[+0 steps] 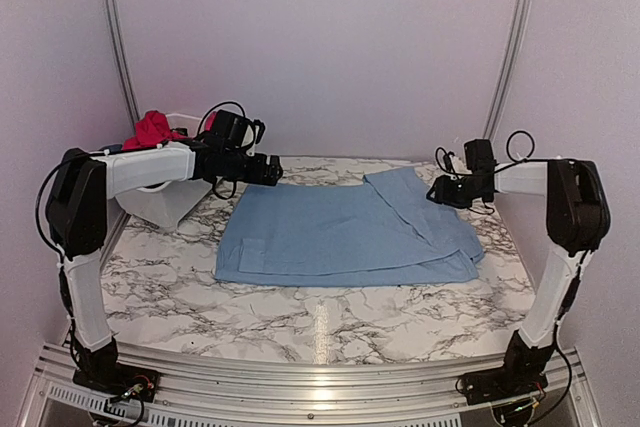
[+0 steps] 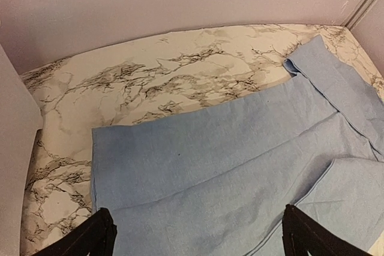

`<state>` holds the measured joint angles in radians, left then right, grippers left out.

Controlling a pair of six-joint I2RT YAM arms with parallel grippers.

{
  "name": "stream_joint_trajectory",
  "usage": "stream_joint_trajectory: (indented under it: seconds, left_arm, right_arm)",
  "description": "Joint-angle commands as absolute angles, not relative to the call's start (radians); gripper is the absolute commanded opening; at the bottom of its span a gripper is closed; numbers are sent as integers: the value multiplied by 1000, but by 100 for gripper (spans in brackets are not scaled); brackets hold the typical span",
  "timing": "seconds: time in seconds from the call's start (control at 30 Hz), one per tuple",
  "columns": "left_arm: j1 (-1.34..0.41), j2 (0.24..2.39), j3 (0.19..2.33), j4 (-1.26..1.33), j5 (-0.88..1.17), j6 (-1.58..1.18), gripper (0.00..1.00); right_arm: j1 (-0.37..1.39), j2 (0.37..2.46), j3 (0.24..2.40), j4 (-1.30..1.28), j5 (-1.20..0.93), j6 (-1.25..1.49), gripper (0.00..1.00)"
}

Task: Fold and stack the mixed laundry pile
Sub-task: Pick up the 1/3-folded shirt from the center of the board.

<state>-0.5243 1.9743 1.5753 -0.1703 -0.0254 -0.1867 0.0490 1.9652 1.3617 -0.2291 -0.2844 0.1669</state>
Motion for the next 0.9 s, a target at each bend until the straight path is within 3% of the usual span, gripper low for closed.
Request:
stream_joint_trajectory:
  seconds: [0.0, 0.2, 0.7, 0.87]
  left_arm:
    - [-524, 1959, 1559, -189, 31, -204, 99]
    - [-539, 1954, 1546, -174, 46, -212, 99]
    - [-543, 1918, 1514, -161, 27, -207, 99]
    - [-543, 1927, 1522, -160, 27, -208, 99]
  right_arm:
    - [44, 1720, 1168, -232, -251, 202, 49]
    - [-18, 1621, 1021, -244, -228, 201, 49]
    - [-90, 1785, 996, -173, -231, 181, 47]
    - [-90, 1784, 1007, -168, -279, 182, 34]
